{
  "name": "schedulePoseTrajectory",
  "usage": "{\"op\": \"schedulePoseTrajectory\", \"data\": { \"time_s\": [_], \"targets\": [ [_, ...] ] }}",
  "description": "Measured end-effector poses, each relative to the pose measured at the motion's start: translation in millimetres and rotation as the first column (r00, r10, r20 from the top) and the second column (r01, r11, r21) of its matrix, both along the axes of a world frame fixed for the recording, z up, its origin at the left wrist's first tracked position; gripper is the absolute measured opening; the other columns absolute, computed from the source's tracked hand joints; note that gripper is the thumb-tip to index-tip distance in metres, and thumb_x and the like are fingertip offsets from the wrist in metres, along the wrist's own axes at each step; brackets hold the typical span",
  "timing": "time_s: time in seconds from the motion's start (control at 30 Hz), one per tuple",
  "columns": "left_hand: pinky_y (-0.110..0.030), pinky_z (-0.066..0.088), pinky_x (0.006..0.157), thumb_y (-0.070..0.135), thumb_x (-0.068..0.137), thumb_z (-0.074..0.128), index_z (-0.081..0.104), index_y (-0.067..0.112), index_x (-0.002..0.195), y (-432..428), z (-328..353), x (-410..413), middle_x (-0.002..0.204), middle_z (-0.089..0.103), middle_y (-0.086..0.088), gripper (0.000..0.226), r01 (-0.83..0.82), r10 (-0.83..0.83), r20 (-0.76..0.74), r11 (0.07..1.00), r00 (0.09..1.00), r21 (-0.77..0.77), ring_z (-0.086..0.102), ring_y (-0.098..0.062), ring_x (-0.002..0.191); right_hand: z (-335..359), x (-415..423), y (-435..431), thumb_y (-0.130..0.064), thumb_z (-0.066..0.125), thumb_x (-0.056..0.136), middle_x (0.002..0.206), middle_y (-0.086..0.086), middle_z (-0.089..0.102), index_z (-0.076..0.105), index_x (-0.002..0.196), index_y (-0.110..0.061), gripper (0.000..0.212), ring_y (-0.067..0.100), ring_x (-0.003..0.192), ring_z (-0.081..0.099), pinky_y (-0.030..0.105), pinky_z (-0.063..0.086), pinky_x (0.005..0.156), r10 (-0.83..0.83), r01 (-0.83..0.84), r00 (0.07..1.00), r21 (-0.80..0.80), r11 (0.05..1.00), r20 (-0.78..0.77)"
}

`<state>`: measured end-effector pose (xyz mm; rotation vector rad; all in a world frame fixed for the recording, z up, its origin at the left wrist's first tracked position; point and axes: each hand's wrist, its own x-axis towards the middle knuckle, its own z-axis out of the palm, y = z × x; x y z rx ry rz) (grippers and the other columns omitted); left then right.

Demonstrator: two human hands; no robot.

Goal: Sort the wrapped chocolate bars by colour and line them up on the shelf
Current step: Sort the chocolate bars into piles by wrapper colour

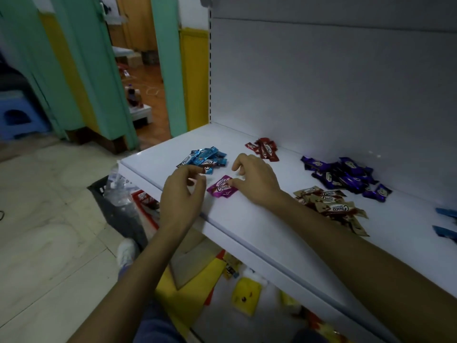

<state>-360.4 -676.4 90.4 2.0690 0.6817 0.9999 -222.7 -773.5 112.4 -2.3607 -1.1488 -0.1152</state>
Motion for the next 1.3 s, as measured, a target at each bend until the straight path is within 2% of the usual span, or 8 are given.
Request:
{"op": "schedulePoseTrajectory", "data": {
  "time_s": [0.1,0.37,0.57,0.67,0.77,0.9,1.07,1.3],
  "targets": [
    [-0.041,0.051,0.087,0.026,0.095,0.054,0.062,0.023,0.113,-2.9,2.4,6.3,0.116,0.063,0.005,0.020,0.060,-0.049,-0.098,0.993,0.994,0.105,0.055,-0.015,0.108,1.0,3.8,-6.5,-0.033,0.064,0.087,0.114,0.001,0.060,0.057,0.116,-0.019,0.032,0.019,0.108,0.051,0.034,0.039,0.092,0.020,-0.020,1.000,0.061,0.998,-0.005],
    [-0.025,0.035,0.098,0.031,0.096,0.054,0.046,0.020,0.138,-70.5,24.8,59.2,0.137,0.053,0.001,0.044,0.304,-0.257,-0.193,0.910,0.947,0.283,0.046,-0.017,0.125,11.8,30.7,-106.6,-0.051,0.048,0.092,0.152,0.000,0.034,0.040,0.142,-0.026,0.056,0.021,0.142,0.023,0.039,0.008,0.115,-0.148,0.161,0.974,-0.063,0.985,0.174],
    [-0.031,0.041,0.097,0.028,0.092,0.058,0.025,0.019,0.149,-175.2,29.2,114.2,0.140,0.048,-0.001,0.066,0.562,-0.530,-0.189,0.797,0.826,0.222,0.044,-0.019,0.127,3.8,51.1,-234.7,-0.064,0.028,0.085,0.142,0.006,0.047,0.048,0.136,-0.020,0.070,0.028,0.133,0.038,0.044,0.025,0.110,-0.387,0.395,0.906,-0.009,0.919,0.173],
    [-0.037,0.036,0.108,0.035,0.092,0.059,0.024,0.016,0.150,-233.4,24.1,136.5,0.147,0.041,-0.003,0.070,0.706,-0.667,-0.233,0.664,0.708,0.247,0.038,-0.021,0.134,-2.4,55.3,-305.7,-0.058,0.040,0.091,0.143,0.009,0.046,0.051,0.135,-0.019,0.059,0.028,0.136,0.036,0.042,0.023,0.111,-0.544,0.548,0.830,0.000,0.836,0.121],
    [-0.031,0.029,0.109,0.049,0.085,0.064,0.019,0.019,0.151,-289.4,18.4,149.1,0.151,0.033,-0.001,0.085,0.822,-0.753,-0.330,0.515,0.569,0.243,0.031,-0.018,0.137,-6.8,62.0,-374.8,-0.060,0.035,0.087,0.121,0.010,0.063,0.062,0.121,-0.017,0.062,0.030,0.117,0.054,0.043,0.040,0.099,-0.657,0.654,0.742,0.071,0.753,0.134],
    [-0.046,0.020,0.117,0.073,0.072,0.060,0.000,0.025,0.153,-346.0,11.0,170.1,0.161,0.003,-0.001,0.111,0.902,-0.705,-0.565,0.370,0.429,0.224,0.009,-0.023,0.146,-10.5,73.7,-456.5,-0.061,0.031,0.084,0.117,0.006,0.064,0.062,0.118,-0.023,0.059,0.030,0.112,0.055,0.046,0.038,0.098,-0.849,0.852,0.511,0.048,0.521,0.135],
    [-0.055,0.011,0.117,0.080,0.066,0.056,-0.006,0.030,0.152,-379.0,1.5,197.1,0.161,-0.008,-0.001,0.117,0.915,-0.631,-0.669,0.343,0.393,0.213,-0.003,-0.023,0.148,-17.1,97.8,-520.4,-0.070,0.034,0.087,0.144,0.008,0.042,0.048,0.134,-0.029,0.064,0.034,0.133,0.033,0.059,0.015,0.110,-0.955,0.953,0.295,-0.065,0.297,-0.039],
    [-0.057,0.012,0.116,0.094,0.053,0.037,-0.007,0.030,0.152,-390.3,-9.0,227.5,0.161,-0.008,-0.001,0.126,0.905,-0.569,-0.720,0.372,0.396,0.204,-0.001,-0.025,0.148,-21.1,114.8,-520.3,-0.064,0.039,0.089,0.132,0.017,0.049,0.052,0.129,-0.025,0.057,0.039,0.118,0.046,0.045,0.034,0.100,-0.925,0.929,0.354,-0.060,0.365,-0.137]
  ]
}}
